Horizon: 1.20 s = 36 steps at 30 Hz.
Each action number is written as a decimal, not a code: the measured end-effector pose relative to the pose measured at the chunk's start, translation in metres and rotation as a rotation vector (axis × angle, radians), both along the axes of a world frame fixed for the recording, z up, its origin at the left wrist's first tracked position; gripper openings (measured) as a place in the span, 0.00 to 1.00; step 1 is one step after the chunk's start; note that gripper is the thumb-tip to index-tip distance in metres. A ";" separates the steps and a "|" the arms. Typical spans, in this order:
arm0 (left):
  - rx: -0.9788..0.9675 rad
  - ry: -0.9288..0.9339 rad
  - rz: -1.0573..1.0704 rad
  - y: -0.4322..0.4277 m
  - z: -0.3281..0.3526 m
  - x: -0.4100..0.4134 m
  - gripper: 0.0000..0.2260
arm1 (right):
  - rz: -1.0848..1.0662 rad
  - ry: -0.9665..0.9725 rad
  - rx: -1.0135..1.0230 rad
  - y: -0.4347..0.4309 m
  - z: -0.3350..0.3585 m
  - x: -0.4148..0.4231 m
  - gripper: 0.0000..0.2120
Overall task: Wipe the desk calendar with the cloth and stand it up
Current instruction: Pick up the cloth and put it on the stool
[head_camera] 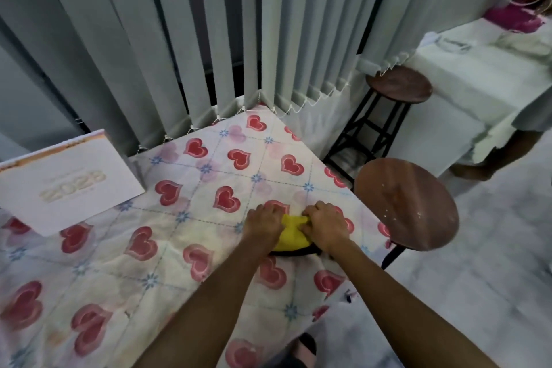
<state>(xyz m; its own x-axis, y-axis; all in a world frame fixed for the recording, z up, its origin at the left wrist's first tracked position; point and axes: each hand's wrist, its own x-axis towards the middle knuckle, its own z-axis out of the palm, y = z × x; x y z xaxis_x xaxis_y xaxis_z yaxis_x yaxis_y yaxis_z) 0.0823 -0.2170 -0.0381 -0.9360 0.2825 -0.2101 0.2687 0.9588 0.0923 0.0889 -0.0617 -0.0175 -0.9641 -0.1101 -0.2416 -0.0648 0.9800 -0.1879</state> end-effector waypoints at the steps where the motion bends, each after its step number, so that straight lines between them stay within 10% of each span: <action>1: -0.014 -0.005 0.007 0.002 0.003 -0.003 0.19 | -0.007 -0.014 -0.032 0.001 0.001 -0.002 0.16; 10: 0.757 -0.458 0.177 0.025 0.061 -0.048 0.07 | -0.120 -0.045 -0.872 0.074 0.018 -0.010 0.08; 19: 1.118 -0.473 0.156 0.205 0.042 -0.096 0.19 | -0.712 0.329 -1.021 0.221 0.001 -0.038 0.10; 31: 0.510 -0.202 -0.159 0.313 -0.048 -0.100 0.20 | -0.757 0.230 -0.533 0.294 -0.082 -0.032 0.17; 36: 0.006 -0.066 -0.315 0.297 -0.037 -0.089 0.21 | -0.486 0.112 0.003 0.286 -0.081 -0.022 0.21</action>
<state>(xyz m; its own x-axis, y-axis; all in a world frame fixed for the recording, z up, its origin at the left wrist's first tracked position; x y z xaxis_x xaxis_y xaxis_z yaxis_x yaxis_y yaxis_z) -0.0065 0.0800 -0.0750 -0.7866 0.5579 -0.2648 0.5457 0.8286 0.1246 0.0672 0.2242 -0.0984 -0.9239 0.3590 -0.1328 0.3798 0.9026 -0.2026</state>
